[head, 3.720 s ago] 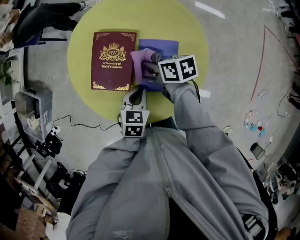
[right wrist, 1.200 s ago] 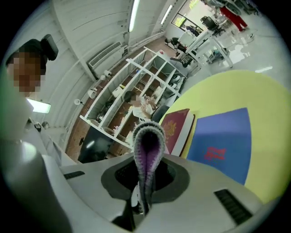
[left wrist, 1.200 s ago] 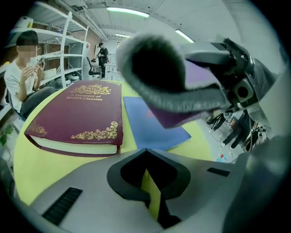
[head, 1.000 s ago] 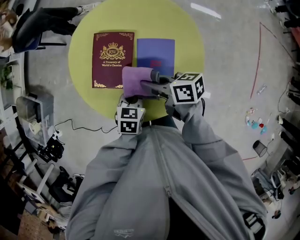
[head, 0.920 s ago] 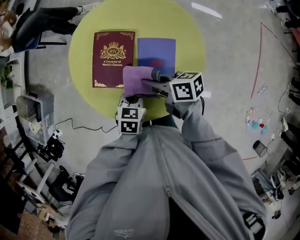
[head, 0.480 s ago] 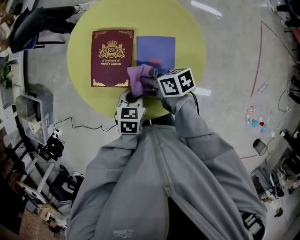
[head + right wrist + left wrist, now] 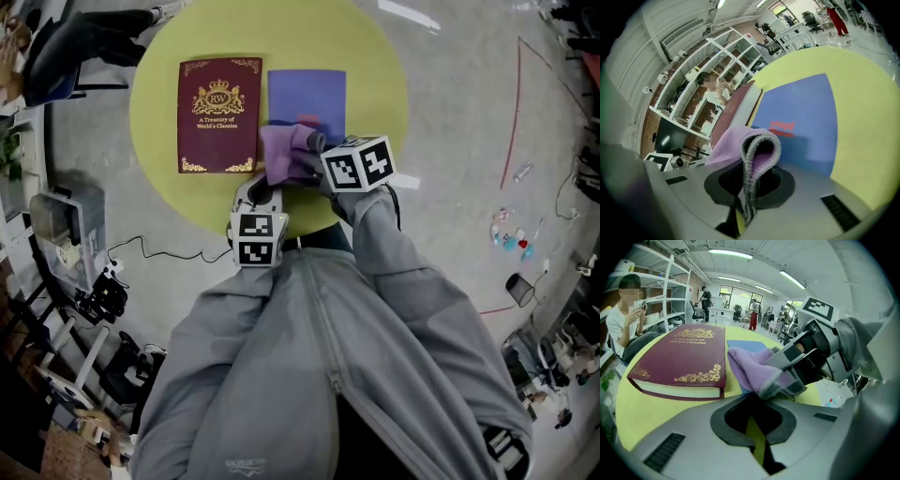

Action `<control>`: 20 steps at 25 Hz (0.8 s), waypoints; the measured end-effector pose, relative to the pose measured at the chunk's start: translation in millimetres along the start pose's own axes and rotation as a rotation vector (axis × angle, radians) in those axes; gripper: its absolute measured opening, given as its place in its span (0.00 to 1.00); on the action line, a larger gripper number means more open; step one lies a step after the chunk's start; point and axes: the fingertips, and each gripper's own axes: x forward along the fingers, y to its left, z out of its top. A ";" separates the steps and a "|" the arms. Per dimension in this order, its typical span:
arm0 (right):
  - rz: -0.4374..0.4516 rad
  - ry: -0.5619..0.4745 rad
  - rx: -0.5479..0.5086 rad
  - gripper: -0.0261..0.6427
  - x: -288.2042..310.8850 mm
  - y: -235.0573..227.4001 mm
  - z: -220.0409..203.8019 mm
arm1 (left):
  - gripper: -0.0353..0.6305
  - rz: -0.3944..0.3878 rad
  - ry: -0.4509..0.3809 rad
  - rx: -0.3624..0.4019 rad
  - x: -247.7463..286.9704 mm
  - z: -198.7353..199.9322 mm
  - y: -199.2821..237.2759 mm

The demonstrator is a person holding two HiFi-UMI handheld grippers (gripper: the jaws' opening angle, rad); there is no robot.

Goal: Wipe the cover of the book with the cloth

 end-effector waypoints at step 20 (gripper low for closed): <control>-0.167 -0.064 0.083 0.13 -75.3 -62.2 -26.9 | 0.08 0.000 0.009 -0.018 -0.4 0.7 -4.3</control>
